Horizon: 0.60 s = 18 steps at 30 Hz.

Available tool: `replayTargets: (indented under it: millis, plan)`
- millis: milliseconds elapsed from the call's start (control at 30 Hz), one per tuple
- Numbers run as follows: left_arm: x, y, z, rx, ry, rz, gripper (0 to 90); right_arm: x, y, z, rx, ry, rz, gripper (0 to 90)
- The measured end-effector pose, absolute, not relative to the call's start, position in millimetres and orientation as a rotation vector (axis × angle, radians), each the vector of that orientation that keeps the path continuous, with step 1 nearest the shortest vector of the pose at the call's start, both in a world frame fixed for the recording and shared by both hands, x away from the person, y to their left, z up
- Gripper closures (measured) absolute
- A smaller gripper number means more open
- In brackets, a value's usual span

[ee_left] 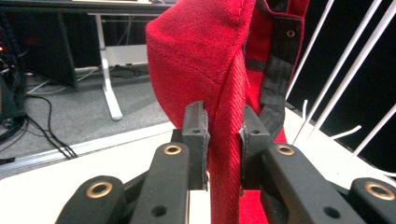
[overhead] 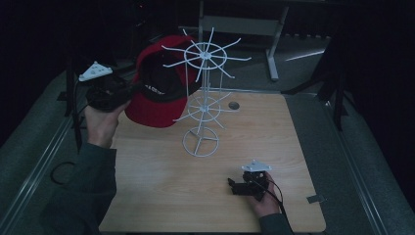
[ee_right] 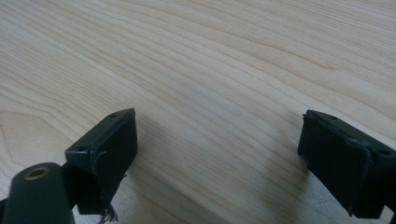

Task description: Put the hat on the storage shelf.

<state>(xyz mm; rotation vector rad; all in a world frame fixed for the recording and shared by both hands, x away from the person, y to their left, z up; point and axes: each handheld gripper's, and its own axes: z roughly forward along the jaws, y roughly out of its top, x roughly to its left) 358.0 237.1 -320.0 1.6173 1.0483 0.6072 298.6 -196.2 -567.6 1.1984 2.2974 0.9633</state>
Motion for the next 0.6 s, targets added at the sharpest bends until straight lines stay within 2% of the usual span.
replayTargets:
  millis: [133,200,333,600]
  plan:
    - [357.7,235.6,-320.4,1.624,1.031,0.599,74.2,298.6,-196.1,-567.6,1.199,2.297,0.963,11.7]
    - [356.4,235.4,-319.3,1.613,1.023,0.601,68.0,298.6,-196.1,-567.6,1.2,2.297,0.964,11.7]
    - [353.6,236.0,-317.2,1.612,1.004,0.602,64.3,298.6,-196.1,-567.6,1.198,2.297,0.963,11.7]
    - [350.3,233.7,-316.1,1.612,0.999,0.634,48.5,298.6,-196.2,-567.5,1.197,2.299,0.963,11.7]
